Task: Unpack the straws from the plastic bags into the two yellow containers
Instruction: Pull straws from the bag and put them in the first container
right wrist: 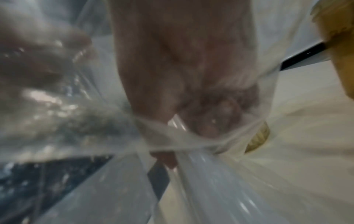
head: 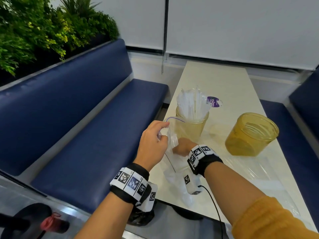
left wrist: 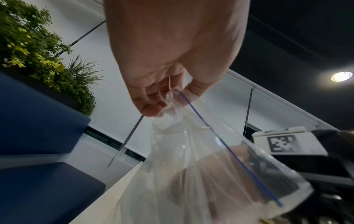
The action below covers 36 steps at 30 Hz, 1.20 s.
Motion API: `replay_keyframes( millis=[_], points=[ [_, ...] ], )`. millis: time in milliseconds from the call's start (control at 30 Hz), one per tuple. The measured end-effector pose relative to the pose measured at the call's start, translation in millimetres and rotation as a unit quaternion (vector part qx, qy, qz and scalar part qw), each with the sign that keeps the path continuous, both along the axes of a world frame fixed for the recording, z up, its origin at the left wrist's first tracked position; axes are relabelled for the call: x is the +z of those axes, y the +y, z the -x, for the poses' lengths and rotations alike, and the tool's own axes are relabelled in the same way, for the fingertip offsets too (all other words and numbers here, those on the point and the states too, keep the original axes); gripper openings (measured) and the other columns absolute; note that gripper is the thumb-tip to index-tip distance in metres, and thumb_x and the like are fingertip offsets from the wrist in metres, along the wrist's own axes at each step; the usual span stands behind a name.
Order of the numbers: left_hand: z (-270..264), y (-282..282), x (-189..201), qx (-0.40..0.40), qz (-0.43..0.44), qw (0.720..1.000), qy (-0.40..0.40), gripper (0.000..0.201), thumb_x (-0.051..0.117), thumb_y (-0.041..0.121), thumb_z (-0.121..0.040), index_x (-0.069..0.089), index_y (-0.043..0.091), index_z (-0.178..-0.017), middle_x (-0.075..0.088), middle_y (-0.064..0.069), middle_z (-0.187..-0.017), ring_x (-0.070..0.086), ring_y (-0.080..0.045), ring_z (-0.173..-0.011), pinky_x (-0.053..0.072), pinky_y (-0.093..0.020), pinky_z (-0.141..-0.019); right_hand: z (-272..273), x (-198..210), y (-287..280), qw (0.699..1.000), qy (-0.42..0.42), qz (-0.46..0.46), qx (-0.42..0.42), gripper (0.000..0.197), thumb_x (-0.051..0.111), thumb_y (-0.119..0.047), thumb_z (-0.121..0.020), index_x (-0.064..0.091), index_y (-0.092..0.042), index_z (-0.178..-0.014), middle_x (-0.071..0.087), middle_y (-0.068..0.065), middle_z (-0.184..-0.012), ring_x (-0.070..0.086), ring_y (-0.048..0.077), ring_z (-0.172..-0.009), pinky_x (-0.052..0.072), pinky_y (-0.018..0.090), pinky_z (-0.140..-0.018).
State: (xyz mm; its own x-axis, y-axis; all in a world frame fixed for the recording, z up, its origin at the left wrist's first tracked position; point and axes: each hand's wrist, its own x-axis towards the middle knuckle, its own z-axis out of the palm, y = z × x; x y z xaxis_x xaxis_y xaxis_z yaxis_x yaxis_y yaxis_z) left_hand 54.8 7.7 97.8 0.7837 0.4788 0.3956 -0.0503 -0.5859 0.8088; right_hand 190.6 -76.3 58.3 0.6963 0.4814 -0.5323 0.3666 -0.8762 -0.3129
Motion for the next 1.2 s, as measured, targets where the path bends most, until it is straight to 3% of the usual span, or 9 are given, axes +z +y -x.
replay_keyframes(
  millis=[133, 367, 533, 700, 833, 933, 1000, 1067, 1200],
  points=[
    [-1.6, 2.8, -0.5, 0.046, -0.022, 0.996, 0.075, 0.052, 0.077, 0.031, -0.082, 0.064, 0.019, -0.131, 0.057, 0.011, -0.118, 0.061, -0.015, -0.095, 0.048, -0.025, -0.087, -10.0, 3.2, -3.8, 0.999, -0.016, -0.034, 0.037, 0.046, 0.062, -0.041, -0.086, 0.061, -0.011, -0.121, 0.064, 0.007, -0.118, 0.061, 0.028, -0.107, 0.051, 0.041, -0.096],
    [-1.5, 6.3, 3.7, 0.098, -0.056, 0.975, 0.190, 0.060, 0.077, 0.030, -0.080, 0.056, 0.023, -0.136, 0.050, 0.005, -0.128, 0.057, -0.020, -0.108, 0.035, -0.027, -0.084, -9.6, 43.7, -19.4, 0.972, -0.024, -0.220, 0.083, 0.023, 0.059, -0.022, -0.090, 0.064, -0.010, -0.109, 0.069, 0.007, -0.108, 0.063, 0.026, -0.102, 0.050, 0.044, -0.096],
    [-4.8, -2.6, 5.8, 0.071, -0.089, 0.978, 0.174, 0.074, 0.076, 0.045, -0.076, 0.047, 0.028, -0.142, 0.042, 0.007, -0.120, 0.058, -0.018, -0.090, 0.052, -0.033, -0.075, 3.4, 68.6, -21.3, 0.965, -0.051, -0.219, 0.136, 0.030, 0.047, -0.031, -0.099, 0.062, -0.015, -0.119, 0.067, 0.005, -0.114, 0.062, 0.024, -0.105, 0.047, 0.046, -0.098],
    [-6.9, 2.4, 11.9, 0.029, -0.003, 0.995, 0.095, 0.090, 0.066, 0.031, -0.068, 0.037, 0.018, -0.151, 0.035, 0.008, -0.134, 0.050, -0.013, -0.110, 0.053, -0.029, -0.088, 5.8, 75.9, -24.6, 0.964, -0.103, -0.132, 0.206, 0.011, 0.055, -0.031, -0.097, 0.049, -0.024, -0.103, 0.065, -0.002, -0.105, 0.057, 0.026, -0.107, 0.037, 0.045, -0.099],
    [-8.8, 7.4, 11.4, 0.027, -0.004, 0.993, 0.112, 0.091, 0.067, 0.029, -0.071, 0.035, 0.016, -0.155, 0.038, 0.006, -0.138, 0.045, -0.010, -0.114, 0.047, -0.028, -0.095, 9.6, 70.9, -28.0, 0.956, -0.062, -0.204, 0.204, 0.013, 0.053, -0.027, -0.097, 0.048, -0.032, -0.109, 0.070, -0.009, -0.098, 0.060, 0.019, -0.104, 0.035, 0.050, -0.105],
    [-7.7, 6.0, 4.1, 0.012, -0.034, 0.991, 0.131, 0.072, 0.070, 0.023, -0.078, 0.047, 0.023, -0.146, 0.040, 0.009, -0.126, 0.051, -0.014, -0.106, 0.047, -0.023, -0.082, 11.6, 74.4, -24.7, 0.930, -0.030, -0.321, 0.174, 0.026, 0.052, -0.020, -0.095, 0.052, -0.023, -0.121, 0.068, 0.001, -0.107, 0.063, 0.020, -0.100, 0.049, 0.044, -0.097],
    [-4.8, 2.0, 2.8, 0.004, -0.038, 0.990, 0.139, 0.060, 0.068, 0.022, -0.074, 0.053, 0.026, -0.132, 0.038, 0.012, -0.119, 0.050, -0.013, -0.096, 0.044, -0.017, -0.075, 12.8, 84.9, -21.9, 0.910, -0.021, -0.386, 0.150, 0.013, 0.050, -0.013, -0.098, 0.054, -0.021, -0.108, 0.065, 0.001, -0.100, 0.063, 0.017, -0.096, 0.049, 0.032, -0.091],
    [-2.4, -1.3, 2.6, -0.009, -0.015, 0.989, 0.145, 0.066, 0.067, 0.033, -0.070, 0.051, 0.028, -0.134, 0.037, 0.014, -0.123, 0.053, -0.014, -0.098, 0.049, -0.024, -0.084, 14.1, 99.0, -19.2, 0.887, -0.017, -0.439, 0.141, 0.012, 0.047, -0.012, -0.102, 0.051, -0.022, -0.105, 0.064, -0.002, -0.090, 0.063, 0.014, -0.089, 0.048, 0.025, -0.089],
    [-4.4, -5.0, 1.2, -0.031, 0.014, 0.991, 0.130, 0.095, 0.078, 0.065, -0.067, 0.040, 0.037, -0.151, 0.041, 0.019, -0.133, 0.047, -0.002, -0.117, 0.044, -0.024, -0.098, 19.5, 123.8, -14.6, 0.847, 0.000, -0.512, 0.143, 0.008, 0.046, -0.014, -0.104, 0.049, -0.018, -0.111, 0.064, 0.011, -0.087, 0.067, 0.025, -0.084, 0.056, 0.036, -0.087]
  ],
)
